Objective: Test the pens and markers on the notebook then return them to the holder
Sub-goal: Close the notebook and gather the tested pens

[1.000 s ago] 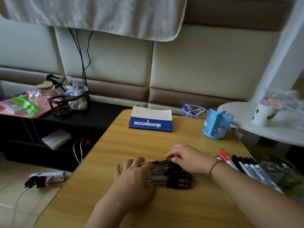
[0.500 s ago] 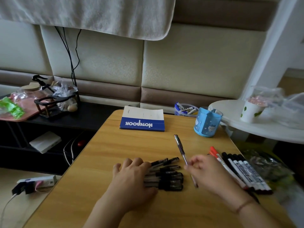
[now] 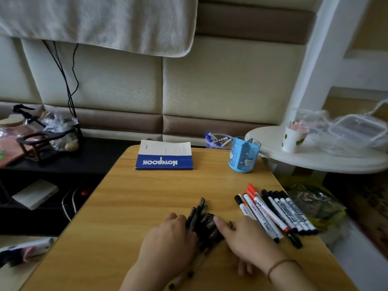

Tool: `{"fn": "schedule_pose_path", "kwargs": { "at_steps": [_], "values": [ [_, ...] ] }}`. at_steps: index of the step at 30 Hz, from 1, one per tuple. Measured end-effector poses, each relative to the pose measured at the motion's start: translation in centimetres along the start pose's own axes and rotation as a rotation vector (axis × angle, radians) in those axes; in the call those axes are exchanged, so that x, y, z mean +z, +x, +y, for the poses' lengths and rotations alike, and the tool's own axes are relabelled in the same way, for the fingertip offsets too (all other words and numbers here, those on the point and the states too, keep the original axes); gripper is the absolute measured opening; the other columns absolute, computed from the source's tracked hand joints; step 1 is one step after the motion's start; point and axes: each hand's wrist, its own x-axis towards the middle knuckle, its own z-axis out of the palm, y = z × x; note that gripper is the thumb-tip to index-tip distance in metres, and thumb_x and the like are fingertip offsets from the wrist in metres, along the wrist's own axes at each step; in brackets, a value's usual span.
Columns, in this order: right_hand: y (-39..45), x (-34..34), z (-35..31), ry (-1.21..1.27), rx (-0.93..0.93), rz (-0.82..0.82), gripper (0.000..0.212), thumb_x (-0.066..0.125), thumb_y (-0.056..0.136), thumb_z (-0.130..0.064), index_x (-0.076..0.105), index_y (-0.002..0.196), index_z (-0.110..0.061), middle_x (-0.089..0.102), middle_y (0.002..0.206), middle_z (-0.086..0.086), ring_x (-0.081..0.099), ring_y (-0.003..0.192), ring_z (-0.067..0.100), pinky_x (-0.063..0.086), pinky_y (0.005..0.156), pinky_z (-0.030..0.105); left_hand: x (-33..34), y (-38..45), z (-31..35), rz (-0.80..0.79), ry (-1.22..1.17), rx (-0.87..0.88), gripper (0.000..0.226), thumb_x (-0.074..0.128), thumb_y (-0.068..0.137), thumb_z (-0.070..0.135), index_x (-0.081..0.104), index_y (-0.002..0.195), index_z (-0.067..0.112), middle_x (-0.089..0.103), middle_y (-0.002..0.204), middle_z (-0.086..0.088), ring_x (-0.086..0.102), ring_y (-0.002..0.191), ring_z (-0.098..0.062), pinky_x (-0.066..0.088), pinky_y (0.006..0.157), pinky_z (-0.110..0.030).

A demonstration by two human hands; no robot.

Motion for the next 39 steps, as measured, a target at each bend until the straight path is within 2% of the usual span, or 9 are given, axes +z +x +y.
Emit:
{"fn": "schedule_pose_path", "kwargs": {
  "at_steps": [4,9,14,18,22,26,30,34,39],
  "values": [
    [1.1,1.1,-1.2,-0.050,0.016,0.128,0.081,0.031,0.070,-0.088,0.062,0.087,-0.016,0.062,0.079,0.001,0.067,0.077,0.022,0.052,0.066,0.033,1.2,-1.2,1.4,0.009,-0.064,0.056,0.032,0.044,0.090,0.050,0.054,0.108,0.026,0.052,0.104,0.006,0.062,0.093,-0.019,0.052,0.079,-0.035],
    [1.6,2.0,-4.0,-0.034,0.000,0.125,0.053,0.062,0.076,-0.063,0.064,0.107,-0.020,0.065,0.107,0.000,0.061,0.093,0.021,0.043,0.070,0.028,2.2,-2.0,2.0,0.102,-0.225,0.014,0.028,0.049,0.090,0.039,0.055,0.114,0.026,0.061,0.100,0.011,0.062,0.089,-0.012,0.049,0.072,-0.022],
    [1.5,3.0,-4.3,0.211,0.056,0.159,0.027,0.066,0.070,-0.044,0.063,0.075,-0.018,0.062,0.073,-0.005,0.060,0.069,0.015,0.043,0.055,0.024,1.8,-2.9,2.1,0.098,-0.447,-0.162,0.021,0.053,0.084,0.037,0.061,0.104,0.038,0.066,0.080,0.016,0.064,0.078,-0.007,0.042,0.056,-0.015],
    [1.2,3.7,-3.8,0.316,0.073,0.211,0.031,0.063,0.069,-0.046,0.067,0.073,-0.015,0.066,0.068,-0.003,0.062,0.064,0.015,0.042,0.051,0.024,2.4,-3.2,2.3,0.079,-0.629,-0.218,0.026,0.054,0.077,0.041,0.060,0.103,0.043,0.071,0.080,0.015,0.066,0.079,-0.005,0.054,0.073,-0.026],
    [1.3,3.8,-3.8,0.537,0.077,0.166,0.031,0.064,0.069,-0.043,0.070,0.071,-0.013,0.068,0.063,0.000,0.065,0.066,0.020,0.048,0.059,0.029,2.2,-3.3,2.9,0.093,-1.014,-0.297,0.024,0.059,0.079,0.017,0.063,0.097,0.033,0.073,0.075,0.007,0.069,0.069,-0.009,0.058,0.071,-0.038],
    [1.4,4.1,-4.0,0.757,0.007,0.122,0.022,0.065,0.069,-0.032,0.068,0.063,-0.011,0.061,0.053,0.001,0.060,0.058,0.023,0.045,0.056,0.031,1.5,-2.5,2.9,0.118,-1.206,-0.346,0.023,0.045,0.083,-0.001,0.056,0.095,0.016,0.065,0.067,-0.001,0.055,0.055,-0.013,0.045,0.053,-0.027],
    [1.2,3.2,-4.1,0.926,-0.224,0.180,0.021,0.065,0.083,-0.019,0.068,0.066,-0.006,0.063,0.055,0.002,0.061,0.055,0.018,0.046,0.051,0.026,-0.3,-2.1,3.0,0.237,-1.196,-0.122,0.030,0.048,0.091,0.004,0.049,0.108,0.029,0.062,0.095,0.006,0.061,0.073,0.002,0.051,0.063,-0.019],
    [1.2,2.3,-5.1,1.045,-0.509,0.237,0.013,0.067,0.088,-0.017,0.071,0.086,-0.005,0.075,0.079,0.008,0.073,0.076,0.021,0.060,0.067,0.037,-0.5,-1.9,2.6,0.353,-0.908,0.161,0.044,0.059,0.088,0.020,0.041,0.123,0.040,0.051,0.119,0.016,0.051,0.111,0.004,0.046,0.091,-0.017],
    [1.9,1.4,-6.7,0.856,-0.760,0.403,0.019,0.072,0.084,-0.025,0.067,0.091,-0.008,0.071,0.076,0.003,0.070,0.071,0.013,0.055,0.060,0.022,0.6,-1.3,1.2,0.277,-0.734,0.291,0.101,0.067,0.071,0.016,-0.001,0.143,0.041,0.018,0.146,0.021,0.023,0.136,0.006,0.024,0.102,-0.002]
  ]
}}
